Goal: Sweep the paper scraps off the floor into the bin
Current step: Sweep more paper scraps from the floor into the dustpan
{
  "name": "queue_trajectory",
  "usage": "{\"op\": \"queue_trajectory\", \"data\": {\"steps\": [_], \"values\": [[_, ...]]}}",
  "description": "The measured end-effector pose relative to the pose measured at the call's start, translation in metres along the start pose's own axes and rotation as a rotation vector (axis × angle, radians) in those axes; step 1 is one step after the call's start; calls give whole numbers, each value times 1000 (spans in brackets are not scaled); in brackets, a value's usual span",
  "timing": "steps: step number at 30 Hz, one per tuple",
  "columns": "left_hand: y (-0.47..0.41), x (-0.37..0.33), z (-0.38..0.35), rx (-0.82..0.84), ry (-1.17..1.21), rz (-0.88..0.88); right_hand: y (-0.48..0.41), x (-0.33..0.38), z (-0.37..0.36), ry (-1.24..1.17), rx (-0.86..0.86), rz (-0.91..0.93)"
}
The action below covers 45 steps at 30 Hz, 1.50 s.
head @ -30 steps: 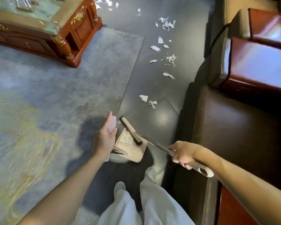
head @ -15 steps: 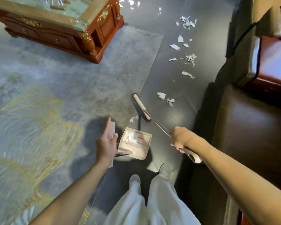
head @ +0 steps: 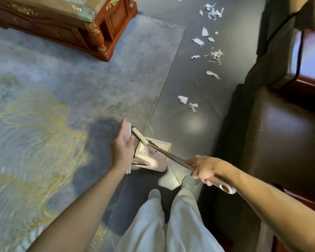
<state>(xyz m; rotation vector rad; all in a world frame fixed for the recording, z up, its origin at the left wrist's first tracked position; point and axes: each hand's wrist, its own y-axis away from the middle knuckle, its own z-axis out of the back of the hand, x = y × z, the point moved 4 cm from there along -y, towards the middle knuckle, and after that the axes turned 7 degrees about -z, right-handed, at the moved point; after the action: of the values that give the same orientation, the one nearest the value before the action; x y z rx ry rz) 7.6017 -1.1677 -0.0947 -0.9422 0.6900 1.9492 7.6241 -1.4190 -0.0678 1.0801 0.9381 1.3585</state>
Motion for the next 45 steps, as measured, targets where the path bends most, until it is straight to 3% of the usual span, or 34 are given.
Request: {"op": "queue_trajectory", "data": {"steps": [4, 12, 19, 24, 31, 34, 41, 45], "values": [[7, -7, -4, 34, 28, -40, 38, -19, 12, -221, 39, 5], [12, -23, -11, 59, 6, -115, 52, -47, 44, -496, -39, -40], [15, -48, -16, 40, 70, -200, 30, -85, 115, -624, -152, -85], [13, -62, -35, 17, 39, -176, -7, -108, 194, -528, -208, -146], [-101, -131, -116, 208, 135, -129, -46, -137, 275, -373, -354, -184], [-145, -163, -142, 212, 88, -167, -63, -142, 295, -378, -378, -209], [-220, -189, -182, 281, -38, -209, -96, -138, 309, -473, -256, -216], [-258, -189, -196, 292, -147, -198, -95, -114, 305, -346, -168, -195]]}}
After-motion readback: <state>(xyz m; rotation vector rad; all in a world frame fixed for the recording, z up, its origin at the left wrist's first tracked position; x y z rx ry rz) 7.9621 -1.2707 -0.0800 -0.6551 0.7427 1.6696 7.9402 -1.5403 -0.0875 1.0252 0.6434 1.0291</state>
